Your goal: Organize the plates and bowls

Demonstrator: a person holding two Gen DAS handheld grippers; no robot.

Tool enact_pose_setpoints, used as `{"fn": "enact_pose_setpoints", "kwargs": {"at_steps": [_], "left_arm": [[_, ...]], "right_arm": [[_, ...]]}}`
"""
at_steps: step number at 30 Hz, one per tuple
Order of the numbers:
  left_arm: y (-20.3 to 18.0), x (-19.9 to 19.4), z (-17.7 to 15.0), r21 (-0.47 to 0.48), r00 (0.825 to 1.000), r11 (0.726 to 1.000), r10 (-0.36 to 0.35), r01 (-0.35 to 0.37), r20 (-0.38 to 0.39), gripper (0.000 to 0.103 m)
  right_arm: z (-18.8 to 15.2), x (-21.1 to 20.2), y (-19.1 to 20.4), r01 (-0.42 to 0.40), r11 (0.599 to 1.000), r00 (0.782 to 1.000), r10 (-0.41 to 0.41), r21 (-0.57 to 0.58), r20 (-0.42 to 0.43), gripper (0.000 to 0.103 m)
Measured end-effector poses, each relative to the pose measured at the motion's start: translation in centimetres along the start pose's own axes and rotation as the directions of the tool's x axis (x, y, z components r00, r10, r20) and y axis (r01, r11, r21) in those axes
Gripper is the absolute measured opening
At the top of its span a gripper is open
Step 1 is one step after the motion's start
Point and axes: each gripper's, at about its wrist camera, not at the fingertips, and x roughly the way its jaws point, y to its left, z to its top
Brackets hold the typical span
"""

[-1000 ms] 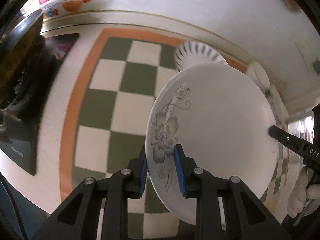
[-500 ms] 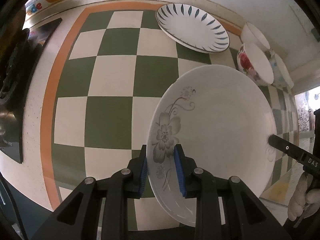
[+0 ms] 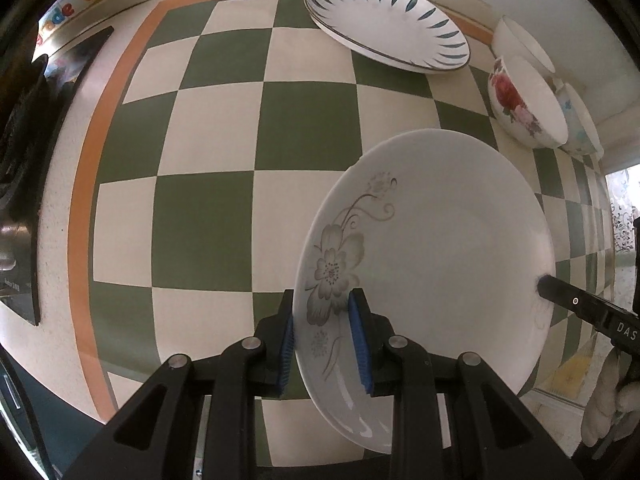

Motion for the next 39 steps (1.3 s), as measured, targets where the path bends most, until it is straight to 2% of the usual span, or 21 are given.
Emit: {"fn": "enact_pose_setpoints", "kwargs": {"at_steps": [17, 23, 29, 33, 39], "left_arm": [[-0.7, 0.4, 0.6, 0.005, 1.0, 1.0, 0.022, -0.022, -0.017, 0.026], [-1.5, 0.4, 0.7, 0.043, 0.998, 0.997, 0.057, -0.057, -0.005, 0.025], [-1.2, 0.0, 1.1, 0.04, 0.998, 0.998, 0.058, -0.058, -0.004, 0.025], [-0.9, -1.1, 1.6, 0.028, 0.998, 0.998, 0.056, -0.057, 0.017, 0.025], [-0.4, -4.8, 4.6, 0.039, 0.996, 0.999, 0.025, -0.029, 0.09, 0.025]], "right_arm": [[0.4, 0.1, 1.1, 0.081, 0.997, 0.995, -0.08, 0.01, -0.063, 0.009], [0.7, -0.1, 1.1, 0.093, 0.996, 0.992, -0.091, 0.015, -0.09, 0.01], [0.9, -0.5, 1.1, 0.064, 0.997, 0.992, -0.058, 0.053, -0.112, 0.024], [1.0, -1.0, 1.3, 0.114, 0.992, 0.986, -0.108, 0.044, -0.127, 0.03], [2.1, -3.0, 1.7, 0.089, 0.994, 0.989, -0.081, 0.056, -0.126, 0.03]]}}
